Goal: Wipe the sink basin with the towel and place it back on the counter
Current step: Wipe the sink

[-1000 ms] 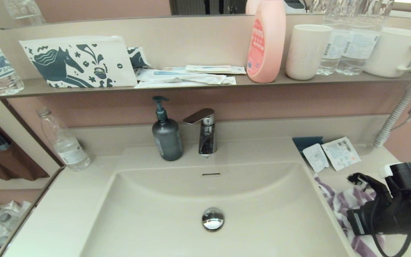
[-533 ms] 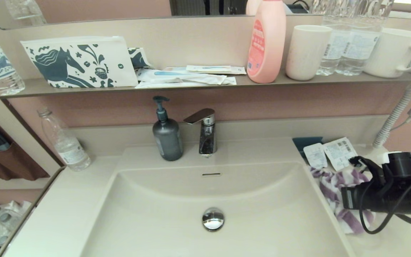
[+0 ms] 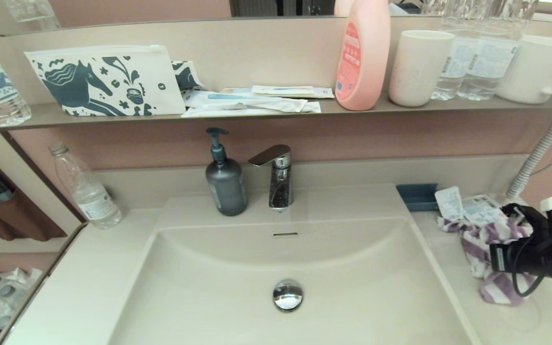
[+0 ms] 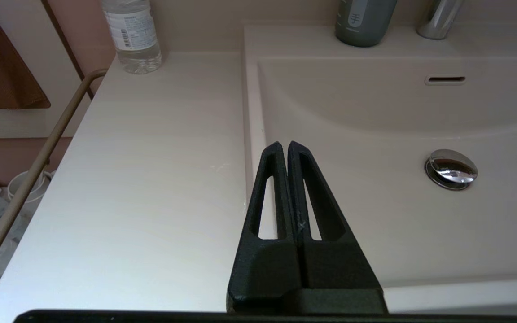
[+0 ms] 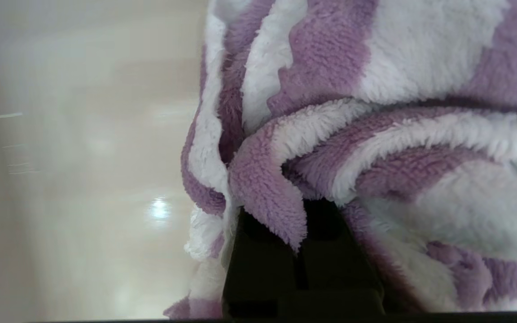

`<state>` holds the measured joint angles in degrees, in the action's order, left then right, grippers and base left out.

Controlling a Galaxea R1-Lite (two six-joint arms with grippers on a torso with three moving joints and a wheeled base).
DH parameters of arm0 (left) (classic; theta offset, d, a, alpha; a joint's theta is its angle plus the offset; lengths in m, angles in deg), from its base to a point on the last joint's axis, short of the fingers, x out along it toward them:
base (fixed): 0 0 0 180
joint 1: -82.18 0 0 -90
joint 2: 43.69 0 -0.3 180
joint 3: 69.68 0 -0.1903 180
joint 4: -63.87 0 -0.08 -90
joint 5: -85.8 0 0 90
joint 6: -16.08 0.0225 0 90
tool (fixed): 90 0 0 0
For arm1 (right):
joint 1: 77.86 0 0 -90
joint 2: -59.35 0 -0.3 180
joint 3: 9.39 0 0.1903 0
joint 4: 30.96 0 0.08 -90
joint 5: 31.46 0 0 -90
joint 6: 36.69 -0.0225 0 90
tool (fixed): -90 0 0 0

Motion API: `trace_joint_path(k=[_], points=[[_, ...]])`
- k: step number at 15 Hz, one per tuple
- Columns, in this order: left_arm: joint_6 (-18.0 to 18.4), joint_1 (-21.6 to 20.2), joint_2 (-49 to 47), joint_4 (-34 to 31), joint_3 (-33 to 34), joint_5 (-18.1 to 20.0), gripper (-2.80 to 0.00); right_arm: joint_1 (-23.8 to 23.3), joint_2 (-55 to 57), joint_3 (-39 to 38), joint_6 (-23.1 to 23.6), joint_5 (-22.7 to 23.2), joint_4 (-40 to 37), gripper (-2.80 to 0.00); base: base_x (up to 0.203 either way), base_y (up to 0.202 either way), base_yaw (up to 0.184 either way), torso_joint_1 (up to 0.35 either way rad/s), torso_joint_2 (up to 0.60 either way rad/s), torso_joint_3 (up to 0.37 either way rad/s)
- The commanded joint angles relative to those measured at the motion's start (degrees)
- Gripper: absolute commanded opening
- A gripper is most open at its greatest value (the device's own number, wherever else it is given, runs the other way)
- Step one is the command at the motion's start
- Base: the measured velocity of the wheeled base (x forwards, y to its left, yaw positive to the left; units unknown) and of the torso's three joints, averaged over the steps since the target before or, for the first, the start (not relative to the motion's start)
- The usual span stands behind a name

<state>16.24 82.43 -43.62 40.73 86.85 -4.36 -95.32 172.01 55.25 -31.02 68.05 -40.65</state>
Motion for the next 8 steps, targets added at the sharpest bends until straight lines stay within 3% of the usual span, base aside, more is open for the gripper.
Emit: trace_joint_path(k=[1, 8], points=[[-0.01, 0.02, -0.07, 0.04, 0.01, -0.02, -2.8, -3.05, 0.48, 0.83, 2.0, 0.28, -1.82, -2.8, 0.0, 0.0, 0.0, 0.0, 0.0, 0.0], [0.01, 0.02, -0.07, 0.04, 0.01, -0.02, -2.8, -3.14, -0.61, -0.05, 3.22, -2.63, -2.51, -2.8, 0.0, 0.0, 0.0, 0.0, 0.0, 0.0]])
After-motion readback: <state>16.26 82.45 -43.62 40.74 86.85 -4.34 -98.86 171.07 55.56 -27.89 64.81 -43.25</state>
